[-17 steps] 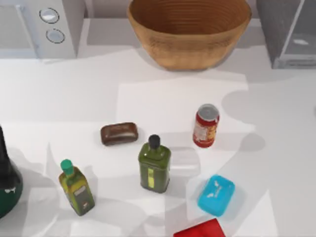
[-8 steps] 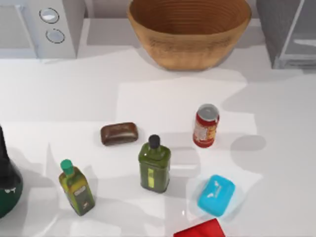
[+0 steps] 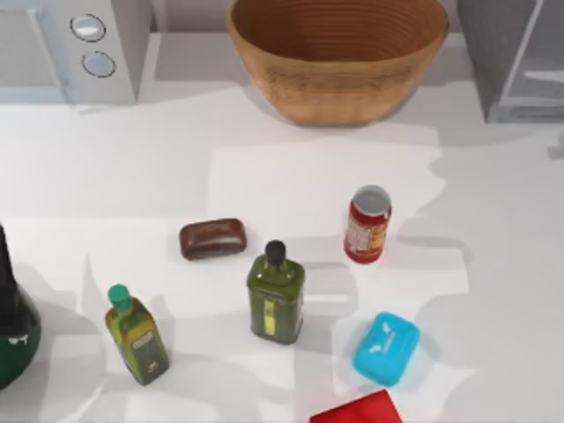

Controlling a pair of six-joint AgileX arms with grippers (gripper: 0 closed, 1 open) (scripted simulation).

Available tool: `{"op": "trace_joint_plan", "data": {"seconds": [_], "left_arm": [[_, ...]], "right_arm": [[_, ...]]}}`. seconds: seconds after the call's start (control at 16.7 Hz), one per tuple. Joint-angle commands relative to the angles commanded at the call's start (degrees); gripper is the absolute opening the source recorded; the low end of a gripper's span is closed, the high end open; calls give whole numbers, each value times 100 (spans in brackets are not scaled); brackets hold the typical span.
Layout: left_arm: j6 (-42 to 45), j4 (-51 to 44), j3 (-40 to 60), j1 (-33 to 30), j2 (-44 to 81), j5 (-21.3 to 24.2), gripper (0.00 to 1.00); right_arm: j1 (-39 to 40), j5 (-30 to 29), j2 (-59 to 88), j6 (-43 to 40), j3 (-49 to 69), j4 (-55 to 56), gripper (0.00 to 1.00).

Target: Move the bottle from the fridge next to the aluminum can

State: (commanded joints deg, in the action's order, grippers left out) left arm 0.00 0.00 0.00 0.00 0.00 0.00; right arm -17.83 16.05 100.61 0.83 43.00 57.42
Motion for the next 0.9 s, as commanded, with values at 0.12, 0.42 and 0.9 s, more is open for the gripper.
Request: {"op": "trace_joint_plan", "data": {"seconds": [0.12, 0.42, 0.9], "left_arm": [[0, 0, 0, 0, 0, 0, 100], [0, 0, 0, 0, 0, 0, 100], [0, 0, 0, 0, 0, 0, 100]], "right_arm": [[32, -6, 33, 10, 16, -16, 0], [659, -645, 141, 21, -355, 582, 0], [3549, -3522, 313, -41, -2138, 2476, 0]]}}
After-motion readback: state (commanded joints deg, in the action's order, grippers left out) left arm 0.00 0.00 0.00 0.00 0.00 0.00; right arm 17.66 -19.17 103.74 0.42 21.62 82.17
